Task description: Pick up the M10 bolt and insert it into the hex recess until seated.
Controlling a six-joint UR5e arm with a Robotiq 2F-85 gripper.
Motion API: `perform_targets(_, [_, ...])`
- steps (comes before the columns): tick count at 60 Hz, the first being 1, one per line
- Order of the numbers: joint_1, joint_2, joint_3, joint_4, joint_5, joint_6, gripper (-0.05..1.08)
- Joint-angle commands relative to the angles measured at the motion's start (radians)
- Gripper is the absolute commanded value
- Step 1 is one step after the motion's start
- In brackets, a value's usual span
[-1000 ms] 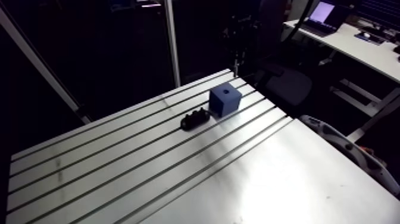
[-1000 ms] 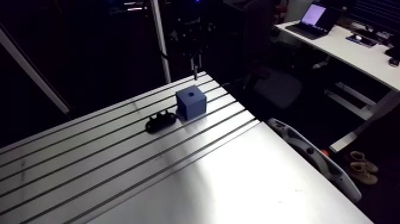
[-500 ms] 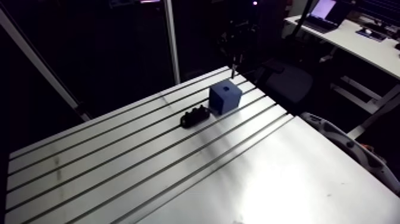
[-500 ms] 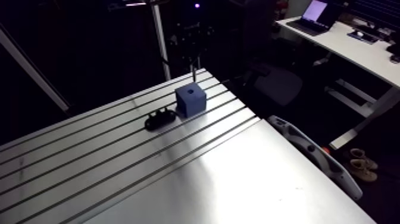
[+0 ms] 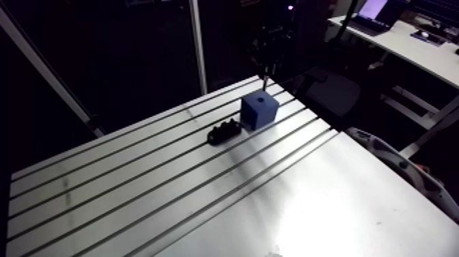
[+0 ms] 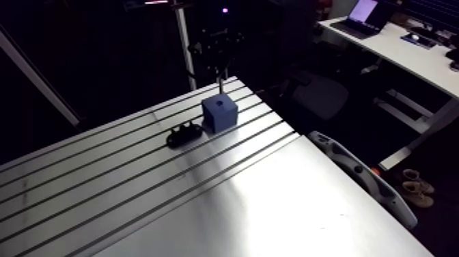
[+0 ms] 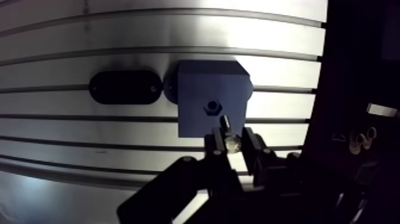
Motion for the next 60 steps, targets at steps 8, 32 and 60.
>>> perform_targets(8, [0.0, 0.015, 0.002, -0.015, 0.002, 0.002, 0.91])
perform_targets(32, [0.002, 0.02, 0.005, -0.015, 0.016, 0.005, 0.92])
perform_targets(60, [0.005, 0.022, 0.018, -0.019, 0.013, 0.006, 0.92])
